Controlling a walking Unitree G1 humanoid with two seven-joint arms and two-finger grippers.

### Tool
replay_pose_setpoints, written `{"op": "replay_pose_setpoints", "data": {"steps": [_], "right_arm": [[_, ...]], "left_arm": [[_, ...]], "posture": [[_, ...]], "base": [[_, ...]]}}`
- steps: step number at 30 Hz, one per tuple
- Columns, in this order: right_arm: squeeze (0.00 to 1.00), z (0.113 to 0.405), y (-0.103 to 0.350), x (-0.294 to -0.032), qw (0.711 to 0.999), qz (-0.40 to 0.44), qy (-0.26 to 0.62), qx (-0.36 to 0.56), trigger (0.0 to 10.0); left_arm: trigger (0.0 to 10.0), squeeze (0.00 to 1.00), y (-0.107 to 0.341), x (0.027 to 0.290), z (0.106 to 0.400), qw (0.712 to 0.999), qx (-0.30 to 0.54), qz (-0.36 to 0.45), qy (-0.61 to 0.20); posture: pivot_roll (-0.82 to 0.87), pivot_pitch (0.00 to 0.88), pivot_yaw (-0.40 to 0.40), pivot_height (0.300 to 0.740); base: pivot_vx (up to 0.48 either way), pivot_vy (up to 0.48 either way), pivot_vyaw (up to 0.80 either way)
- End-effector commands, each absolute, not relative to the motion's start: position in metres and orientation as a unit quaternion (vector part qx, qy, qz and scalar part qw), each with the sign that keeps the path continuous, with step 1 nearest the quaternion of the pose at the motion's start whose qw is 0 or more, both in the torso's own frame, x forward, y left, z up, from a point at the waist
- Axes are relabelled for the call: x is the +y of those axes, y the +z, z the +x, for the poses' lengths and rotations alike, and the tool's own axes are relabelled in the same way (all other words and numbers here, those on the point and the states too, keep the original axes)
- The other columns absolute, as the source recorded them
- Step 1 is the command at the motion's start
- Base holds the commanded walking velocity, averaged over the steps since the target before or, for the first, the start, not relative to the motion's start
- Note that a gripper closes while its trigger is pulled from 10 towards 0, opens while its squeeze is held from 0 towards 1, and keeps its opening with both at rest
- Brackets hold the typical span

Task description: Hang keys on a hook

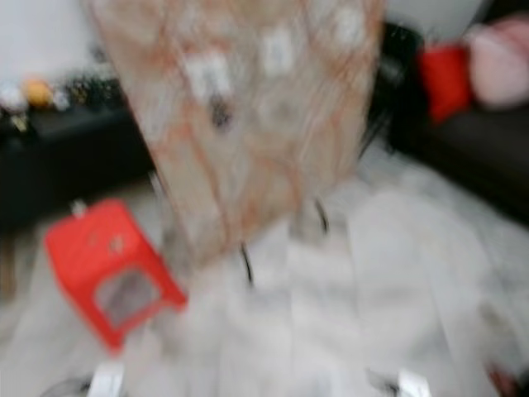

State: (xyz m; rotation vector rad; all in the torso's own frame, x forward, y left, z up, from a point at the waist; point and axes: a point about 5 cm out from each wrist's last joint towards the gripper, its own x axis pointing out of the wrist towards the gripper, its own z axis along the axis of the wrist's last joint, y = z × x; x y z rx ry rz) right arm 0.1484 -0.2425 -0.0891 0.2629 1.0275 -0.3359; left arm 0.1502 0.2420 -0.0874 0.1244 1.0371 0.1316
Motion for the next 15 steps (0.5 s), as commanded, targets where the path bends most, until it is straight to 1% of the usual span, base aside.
{"op": "replay_pose_setpoints", "data": {"steps": [1, 6, 11, 15], "right_arm": [[0.0, 0.15, -0.091, -0.233, 0.85, 0.132, -0.15, 0.487, 10.0], [0.0, 0.15, -0.091, -0.233, 0.851, 0.131, -0.15, 0.487, 10.0], [0.0, 0.151, -0.091, -0.234, 0.851, 0.128, -0.148, 0.487, 10.0], [0.0, 0.151, -0.09, -0.233, 0.852, 0.126, -0.147, 0.487, 10.0]], "left_arm": [[10.0, 0.0, -0.091, 0.257, 0.13, 0.846, 0.524, 0.062, 0.08], [10.0, 0.0, -0.092, 0.259, 0.124, 0.843, 0.529, 0.061, 0.082], [10.0, 0.0, -0.096, 0.25, 0.122, 0.839, 0.535, 0.061, 0.078], [10.0, 0.0, -0.098, 0.242, 0.123, 0.839, 0.536, 0.06, 0.072]], "posture": [[0.01, 0.0, 0.005, 0.74], [0.01, 0.0, 0.005, 0.74], [0.01, 0.0, 0.002, 0.74], [0.01, 0.0, -0.001, 0.74]], "base": [[0.405, 0.0, 0.0], [0.405, 0.0, 0.0], [0.384, 0.0, 0.0], [0.0, 0.0, 0.0]]}}
